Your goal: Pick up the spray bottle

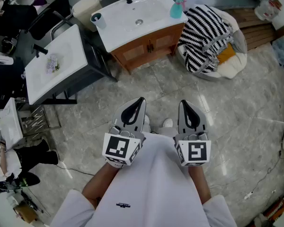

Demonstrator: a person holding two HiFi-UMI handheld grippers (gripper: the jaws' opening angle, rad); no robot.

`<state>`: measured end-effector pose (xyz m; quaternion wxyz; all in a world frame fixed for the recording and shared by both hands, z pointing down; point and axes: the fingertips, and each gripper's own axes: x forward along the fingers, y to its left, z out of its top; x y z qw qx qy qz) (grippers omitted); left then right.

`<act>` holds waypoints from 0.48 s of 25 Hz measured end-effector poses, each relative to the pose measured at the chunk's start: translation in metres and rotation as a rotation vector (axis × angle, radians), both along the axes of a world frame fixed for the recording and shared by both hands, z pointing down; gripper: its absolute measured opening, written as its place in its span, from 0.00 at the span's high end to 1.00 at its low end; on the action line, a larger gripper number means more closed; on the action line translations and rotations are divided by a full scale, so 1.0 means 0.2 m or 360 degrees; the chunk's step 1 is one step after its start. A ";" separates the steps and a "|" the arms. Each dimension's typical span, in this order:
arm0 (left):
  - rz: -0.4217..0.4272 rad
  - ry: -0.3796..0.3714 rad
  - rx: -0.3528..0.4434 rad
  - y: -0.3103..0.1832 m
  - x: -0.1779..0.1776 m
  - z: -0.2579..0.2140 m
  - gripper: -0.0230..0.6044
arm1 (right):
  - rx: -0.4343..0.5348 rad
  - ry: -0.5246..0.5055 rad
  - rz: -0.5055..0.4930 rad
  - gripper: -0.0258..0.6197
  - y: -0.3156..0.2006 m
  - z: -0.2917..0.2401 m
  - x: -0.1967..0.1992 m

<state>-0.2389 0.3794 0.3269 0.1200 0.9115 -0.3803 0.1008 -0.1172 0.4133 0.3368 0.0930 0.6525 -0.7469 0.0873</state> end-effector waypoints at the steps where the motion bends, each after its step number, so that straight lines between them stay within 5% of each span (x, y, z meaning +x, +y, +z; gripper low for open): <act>1: -0.0003 0.0001 -0.0002 -0.01 -0.01 -0.01 0.96 | 0.0002 0.0001 0.0001 0.95 0.00 -0.01 0.00; 12: 0.0010 0.0007 -0.0001 -0.07 -0.16 0.01 0.96 | 0.0040 -0.0079 0.0093 0.95 -0.05 -0.02 -0.07</act>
